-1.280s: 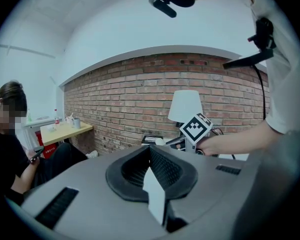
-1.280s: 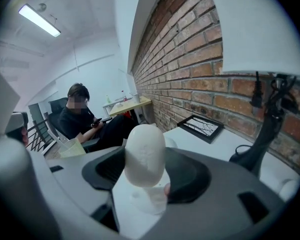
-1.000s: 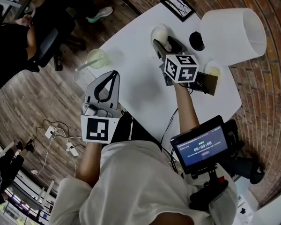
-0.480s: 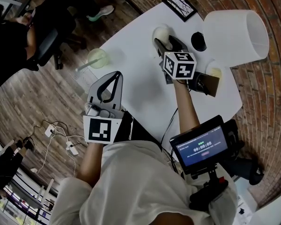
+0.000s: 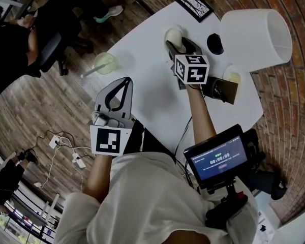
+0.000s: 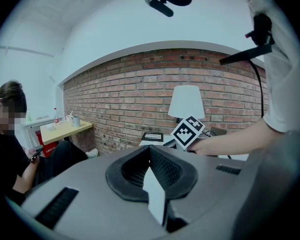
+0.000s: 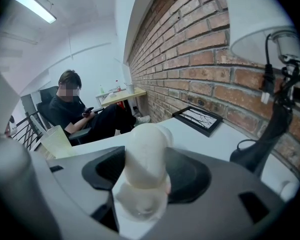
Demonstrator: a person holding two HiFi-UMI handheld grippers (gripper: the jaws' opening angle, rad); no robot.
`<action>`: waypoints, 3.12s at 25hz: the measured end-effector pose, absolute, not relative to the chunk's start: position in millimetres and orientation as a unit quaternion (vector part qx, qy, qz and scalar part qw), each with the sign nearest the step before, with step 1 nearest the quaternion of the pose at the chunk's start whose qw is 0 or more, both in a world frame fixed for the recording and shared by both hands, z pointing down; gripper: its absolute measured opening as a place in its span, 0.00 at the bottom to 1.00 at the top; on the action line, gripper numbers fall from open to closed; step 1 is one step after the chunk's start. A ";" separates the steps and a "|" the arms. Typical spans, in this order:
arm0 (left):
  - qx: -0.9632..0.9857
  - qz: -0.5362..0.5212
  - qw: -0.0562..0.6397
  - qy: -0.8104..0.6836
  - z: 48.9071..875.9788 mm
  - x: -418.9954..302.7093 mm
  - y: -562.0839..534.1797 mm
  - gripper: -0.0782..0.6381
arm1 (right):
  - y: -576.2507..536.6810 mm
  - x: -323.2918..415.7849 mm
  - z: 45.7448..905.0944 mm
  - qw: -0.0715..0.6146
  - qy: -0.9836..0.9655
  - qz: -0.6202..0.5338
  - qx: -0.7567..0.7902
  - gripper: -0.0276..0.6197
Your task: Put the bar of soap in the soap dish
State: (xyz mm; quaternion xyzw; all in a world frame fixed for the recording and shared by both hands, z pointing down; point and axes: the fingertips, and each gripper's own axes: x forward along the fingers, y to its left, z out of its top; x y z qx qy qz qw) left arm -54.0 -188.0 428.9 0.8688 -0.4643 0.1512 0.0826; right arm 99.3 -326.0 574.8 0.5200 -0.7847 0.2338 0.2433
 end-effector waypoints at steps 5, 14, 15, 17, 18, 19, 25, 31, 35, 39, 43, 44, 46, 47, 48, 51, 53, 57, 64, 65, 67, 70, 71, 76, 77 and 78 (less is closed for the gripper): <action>0.868 0.150 0.084 -0.465 428.9 -53.6 -187.4 0.11 | -327.6 97.2 577.0 0.252 -0.783 0.220 0.524 0.43; 0.868 0.146 0.098 -0.465 430.0 -55.0 -186.5 0.11 | -330.8 95.8 574.1 0.240 -0.789 0.219 0.522 0.43; 0.868 0.146 0.098 -0.465 430.2 -55.3 -186.9 0.11 | -331.6 96.3 572.7 0.239 -0.789 0.217 0.523 0.43; 0.868 0.145 0.096 -0.465 428.5 -54.3 -186.6 0.11 | -331.6 98.3 569.5 0.237 -0.790 0.217 0.523 0.43; 0.869 0.145 0.094 -0.464 426.6 -52.9 -185.7 0.11 | -330.5 99.8 567.2 0.235 -0.790 0.217 0.523 0.43; 0.870 0.144 0.092 -0.463 424.5 -51.4 -184.6 0.11 | -328.9 101.5 564.5 0.233 -0.790 0.217 0.523 0.43; 0.872 0.135 0.087 -0.463 416.0 -49.1 -180.3 0.11 | -312.8 102.7 547.4 0.230 -0.794 0.224 0.516 0.43; 0.875 0.126 0.077 -0.460 403.2 -48.0 -173.6 0.11 | -297.8 110.0 514.6 0.214 -0.793 0.212 0.529 0.34; 0.878 0.121 0.064 -0.459 391.5 -49.3 -168.7 0.11 | -290.6 110.2 488.6 0.199 -0.799 0.199 0.531 0.34; 0.881 0.113 0.047 -0.457 375.6 -51.8 -163.9 0.11 | -279.2 107.4 460.5 0.184 -0.803 0.181 0.537 0.32; 0.884 0.101 0.026 -0.456 357.9 -53.9 -157.3 0.11 | -264.8 103.2 430.2 0.165 -0.808 0.163 0.542 0.28; 0.885 0.099 0.021 -0.454 354.0 -53.9 -154.7 0.11 | -260.3 101.8 423.1 0.161 -0.809 0.159 0.542 0.28; 0.887 0.097 0.014 -0.452 346.7 -53.1 -149.6 0.11 | -250.8 99.7 410.7 0.154 -0.812 0.154 0.542 0.27; 0.887 0.095 0.011 -0.451 342.9 -52.0 -147.8 0.11 | -246.5 99.7 404.7 0.151 -0.812 0.151 0.543 0.27; 0.888 0.092 0.007 -0.450 339.0 -50.7 -146.0 0.11 | -242.5 100.3 398.7 0.149 -0.812 0.146 0.544 0.26; 0.891 0.086 -0.005 -0.446 329.0 -47.5 -138.7 0.11 | -228.3 100.7 382.2 0.149 -0.811 0.124 0.553 0.20; 0.892 0.083 -0.012 -0.444 323.4 -47.1 -134.3 0.11 | -218.9 97.4 371.0 0.145 -0.811 0.111 0.555 0.19; 0.894 0.074 -0.028 -0.442 311.8 -48.4 -126.9 0.11 | -201.5 89.6 345.3 0.123 -0.818 0.096 0.554 0.18; 0.894 0.062 -0.045 -0.441 296.1 -47.4 -118.5 0.11 | -169.0 95.0 301.2 0.095 -0.822 0.068 0.557 0.15; 0.895 0.061 -0.047 -0.439 294.4 -46.0 -116.9 0.11 | -164.3 96.9 296.8 0.093 -0.822 0.065 0.558 0.14; 0.896 0.059 -0.050 -0.436 290.4 -44.2 -112.1 0.11 | -153.9 99.0 290.0 0.087 -0.823 0.063 0.558 0.14; 0.897 0.054 -0.057 -0.434 283.9 -43.0 -107.5 0.11 | -139.7 100.7 281.4 0.080 -0.823 0.057 0.559 0.12; 0.897 0.053 -0.058 -0.434 282.5 -43.2 -107.6 0.11 | -136.0 100.8 279.1 0.079 -0.823 0.054 0.559 0.11; 0.898 0.046 -0.066 -0.433 273.3 -42.9 -108.1 0.11 | -120.8 100.8 265.8 0.070 -0.824 0.041 0.560 0.08; 0.898 0.045 -0.069 -0.432 271.3 -42.1 -106.9 0.11 | -117.3 101.5 262.5 0.067 -0.824 0.039 0.562 0.08; 0.898 0.044 -0.071 -0.431 269.6 -41.2 -105.6 0.11 | -113.7 102.4 259.2 0.064 -0.823 0.036 0.563 0.07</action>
